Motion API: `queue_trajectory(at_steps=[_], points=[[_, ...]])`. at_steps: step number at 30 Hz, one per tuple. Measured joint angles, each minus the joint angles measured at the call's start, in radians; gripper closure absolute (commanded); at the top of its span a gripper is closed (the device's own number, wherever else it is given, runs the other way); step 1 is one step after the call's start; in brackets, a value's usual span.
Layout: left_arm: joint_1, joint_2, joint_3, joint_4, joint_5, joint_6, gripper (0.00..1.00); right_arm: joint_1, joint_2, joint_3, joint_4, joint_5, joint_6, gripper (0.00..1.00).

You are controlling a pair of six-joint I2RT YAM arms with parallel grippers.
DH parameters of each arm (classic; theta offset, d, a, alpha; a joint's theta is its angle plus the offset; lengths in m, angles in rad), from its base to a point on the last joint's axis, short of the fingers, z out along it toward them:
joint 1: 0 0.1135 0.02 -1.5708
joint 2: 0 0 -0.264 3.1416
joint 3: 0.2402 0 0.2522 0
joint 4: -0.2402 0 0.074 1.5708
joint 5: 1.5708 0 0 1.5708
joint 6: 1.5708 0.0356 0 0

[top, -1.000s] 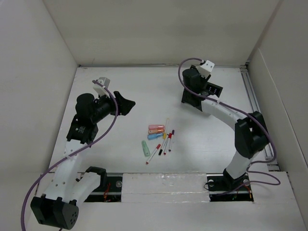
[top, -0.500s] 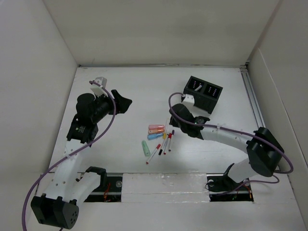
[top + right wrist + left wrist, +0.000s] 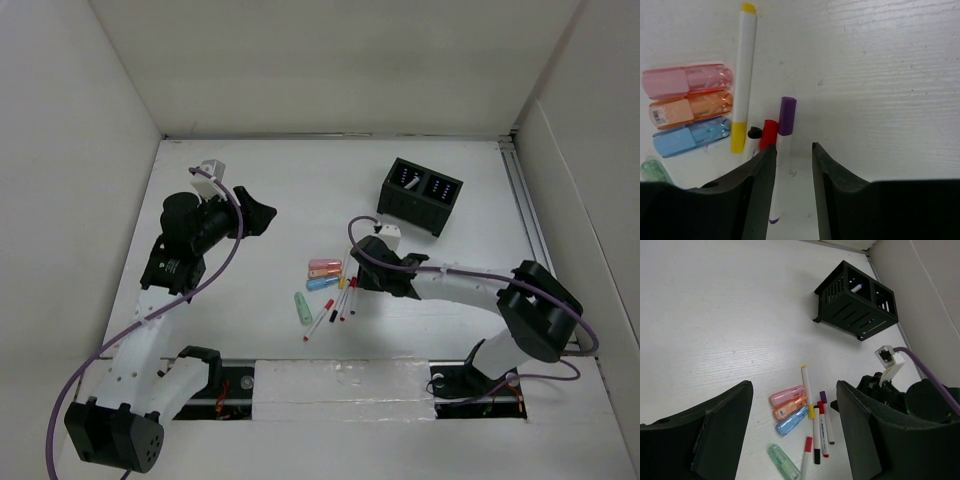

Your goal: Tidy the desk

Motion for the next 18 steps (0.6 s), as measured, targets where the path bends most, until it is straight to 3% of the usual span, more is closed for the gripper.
queue_trajectory(at_steps=[18], points=[[0.000, 0.000, 0.000, 0.000, 0.007, 0.000, 0.37, 0.000, 0.061, 0.011, 0.022, -0.035, -0.003, 0.65]])
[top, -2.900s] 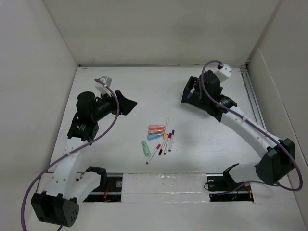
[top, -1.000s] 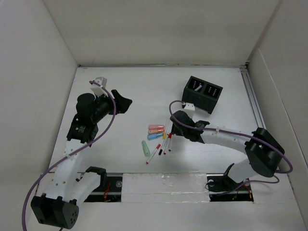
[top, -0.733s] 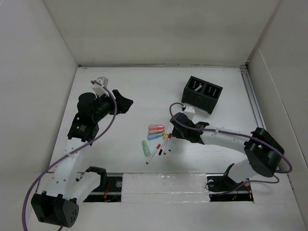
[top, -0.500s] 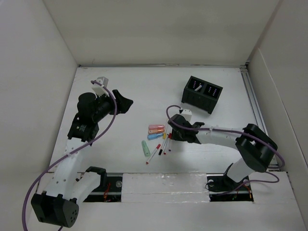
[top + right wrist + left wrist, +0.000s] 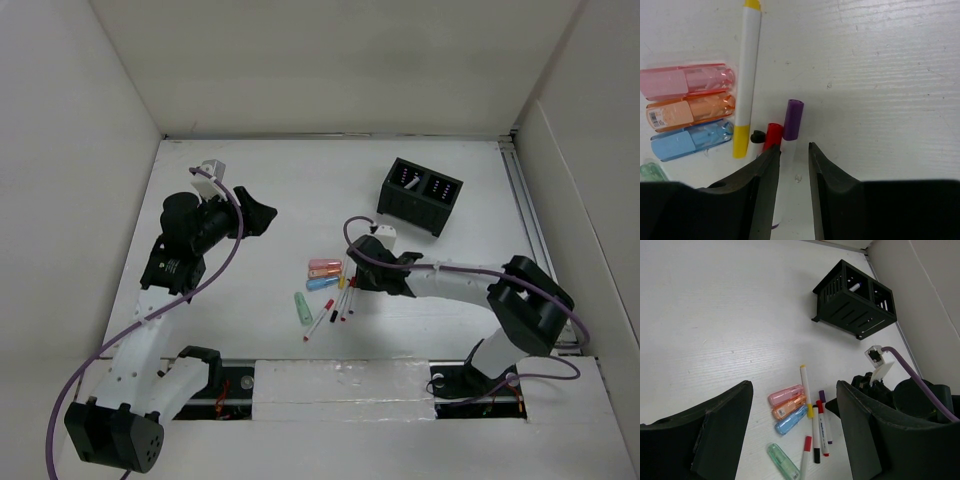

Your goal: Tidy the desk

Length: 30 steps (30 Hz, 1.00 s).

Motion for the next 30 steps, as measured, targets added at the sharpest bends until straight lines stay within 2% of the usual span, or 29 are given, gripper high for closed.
queue_trajectory(at_steps=[7, 11, 13, 15, 16, 17, 19, 21, 22, 26, 30], points=[[0.000, -0.002, 0.000, 0.000, 0.003, 0.000, 0.37, 0.000, 0.074, 0.051, -0.010, 0.027, 0.008, 0.63], [0.000, -0.002, 0.000, 0.000, 0.008, 0.000, 0.36, 0.000, 0.078, 0.054, -0.023, 0.051, 0.023, 0.82], [0.000, -0.002, 0.000, 0.000, 0.009, 0.000, 0.37, 0.000, 0.078, 0.054, -0.029, 0.063, 0.039, 0.85], [0.000, -0.002, 0.000, 0.000, 0.013, 0.000, 0.37, 0.000, 0.078, 0.053, -0.031, 0.070, 0.053, 0.82], [0.000, -0.002, 0.000, 0.000, 0.015, 0.000, 0.37, 0.000, 0.078, 0.053, -0.030, 0.071, 0.059, 0.73], [0.000, -0.002, 0.000, 0.000, 0.016, 0.000, 0.37, 0.000, 0.078, 0.053, -0.030, 0.072, 0.062, 0.69], [0.000, -0.002, 0.000, 0.000, 0.016, 0.000, 0.37, 0.000, 0.078, 0.052, -0.032, 0.077, 0.069, 0.65], [0.000, -0.002, 0.000, 0.000, 0.016, 0.000, 0.37, 0.000, 0.078, 0.052, -0.034, 0.083, 0.074, 0.70], [0.000, -0.002, 0.000, 0.000, 0.016, 0.000, 0.37, 0.000, 0.079, 0.052, -0.034, 0.085, 0.073, 0.78], [0.000, -0.002, 0.000, 0.000, 0.016, 0.000, 0.37, 0.000, 0.084, 0.054, -0.030, 0.091, 0.071, 0.98], [0.000, -0.002, 0.000, 0.000, 0.017, 0.000, 0.37, -0.002, 0.076, 0.050, -0.018, 0.095, 0.069, 1.00]])
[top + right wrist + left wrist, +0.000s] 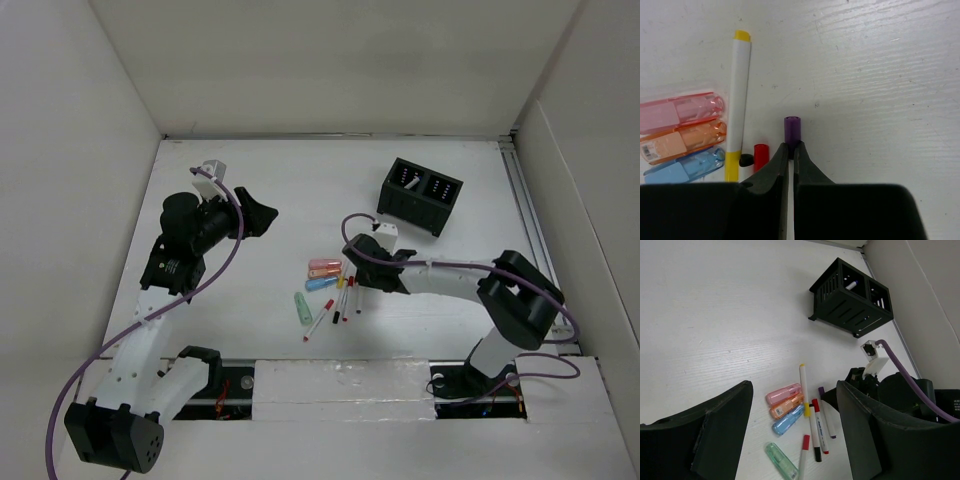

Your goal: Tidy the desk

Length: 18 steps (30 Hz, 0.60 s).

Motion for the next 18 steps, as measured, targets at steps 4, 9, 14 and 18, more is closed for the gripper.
queue_trajectory(at_steps=[4, 9, 14, 18], points=[[0.000, 0.000, 0.000, 0.000, 0.000, 0.000, 0.37, -0.014, -0.068, 0.000, -0.003, 0.029, -0.013, 1.00], [0.000, 0.000, 0.000, 0.000, 0.006, 0.000, 0.37, -0.096, -0.227, 0.050, 0.016, 0.050, -0.070, 1.00], [0.000, -0.002, 0.000, 0.000, 0.010, 0.000, 0.37, -0.195, -0.275, 0.156, 0.076, 0.047, -0.126, 0.95], [0.000, -0.010, 0.000, 0.000, 0.011, 0.000, 0.37, -0.202, -0.265, 0.175, 0.069, 0.030, -0.143, 0.79]])
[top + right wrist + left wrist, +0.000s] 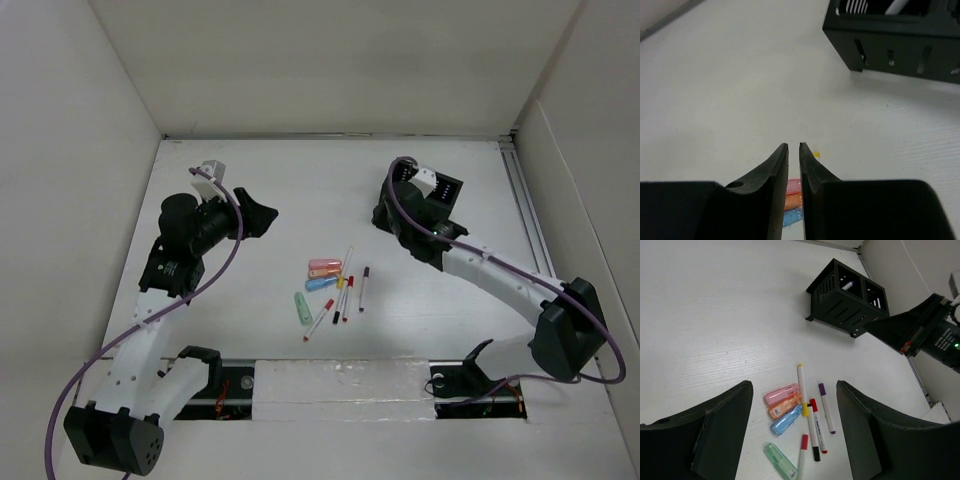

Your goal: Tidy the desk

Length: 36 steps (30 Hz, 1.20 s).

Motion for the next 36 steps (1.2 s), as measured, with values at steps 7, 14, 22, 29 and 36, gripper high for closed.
queue_trajectory(at_steps=[7, 14, 22, 29, 36], points=[[0.000, -0.002, 0.000, 0.000, 0.006, 0.000, 0.36, 0.027, 0.026, -0.194, -0.077, -0.080, 0.032, 0.52], [0.000, 0.002, 0.000, 0.001, 0.014, 0.000, 0.36, 0.094, 0.082, -0.238, -0.124, -0.151, 0.043, 0.50], [0.000, 0.002, 0.000, 0.001, 0.015, 0.000, 0.36, 0.124, 0.203, -0.203, -0.115, -0.159, 0.036, 0.55], [0.000, 0.008, 0.000, 0.001, 0.015, 0.000, 0.36, 0.126, 0.264, -0.161, -0.103, -0.124, 0.039, 0.69], [0.000, 0.011, 0.000, 0.001, 0.015, 0.000, 0.36, 0.138, 0.289, -0.141, -0.103, -0.078, 0.047, 0.80]])
